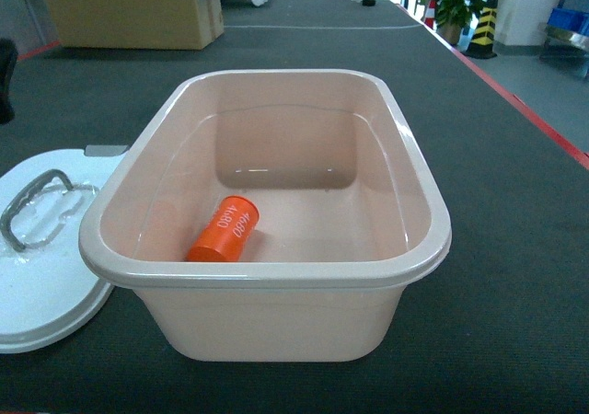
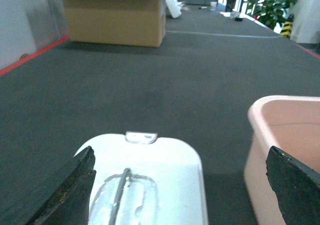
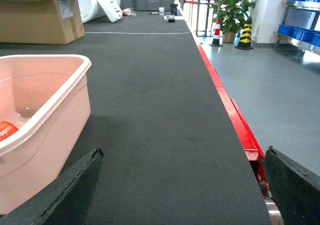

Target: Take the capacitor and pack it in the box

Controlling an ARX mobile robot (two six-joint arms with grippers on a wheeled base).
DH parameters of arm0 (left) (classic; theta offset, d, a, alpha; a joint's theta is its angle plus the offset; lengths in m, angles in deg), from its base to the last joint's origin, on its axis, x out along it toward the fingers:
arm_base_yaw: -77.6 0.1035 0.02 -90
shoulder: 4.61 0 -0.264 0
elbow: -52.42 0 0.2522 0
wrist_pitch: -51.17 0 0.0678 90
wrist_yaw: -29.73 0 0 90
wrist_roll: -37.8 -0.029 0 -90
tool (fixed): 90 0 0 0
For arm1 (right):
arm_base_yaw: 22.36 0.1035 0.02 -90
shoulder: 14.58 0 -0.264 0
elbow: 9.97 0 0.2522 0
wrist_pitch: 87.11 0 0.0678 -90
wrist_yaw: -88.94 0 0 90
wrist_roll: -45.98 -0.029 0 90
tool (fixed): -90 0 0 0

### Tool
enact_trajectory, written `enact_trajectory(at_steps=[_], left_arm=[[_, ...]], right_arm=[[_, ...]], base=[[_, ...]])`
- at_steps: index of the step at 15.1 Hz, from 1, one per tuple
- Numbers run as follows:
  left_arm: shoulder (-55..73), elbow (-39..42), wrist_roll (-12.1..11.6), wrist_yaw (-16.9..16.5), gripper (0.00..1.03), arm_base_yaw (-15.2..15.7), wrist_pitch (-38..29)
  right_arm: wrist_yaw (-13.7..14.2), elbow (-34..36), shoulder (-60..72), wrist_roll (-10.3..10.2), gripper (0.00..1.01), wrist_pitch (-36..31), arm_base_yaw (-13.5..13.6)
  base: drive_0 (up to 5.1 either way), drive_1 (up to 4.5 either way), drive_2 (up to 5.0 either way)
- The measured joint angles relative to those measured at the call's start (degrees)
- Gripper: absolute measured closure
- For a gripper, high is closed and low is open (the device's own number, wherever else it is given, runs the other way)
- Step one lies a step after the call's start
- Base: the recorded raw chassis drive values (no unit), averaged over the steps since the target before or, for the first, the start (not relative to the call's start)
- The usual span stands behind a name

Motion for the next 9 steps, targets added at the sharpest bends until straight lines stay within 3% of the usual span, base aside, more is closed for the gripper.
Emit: enact_trajectory(at_steps=[5,9], left_arm=[[13.9,-2.8,-1.2,-2.6,0.05,5.7,-4.8],[33.0,-14.4,-3.6,-6.4,0.05,9.2,-4.2]], right_arm=[[0.0,0.0,0.0,0.0,0.03,0.0,0.0],[0.0,0.0,0.0,0.0,0.03,0.0,0.0]], base=[[0.0,0.00,0.0],[0.0,0.00,0.0]])
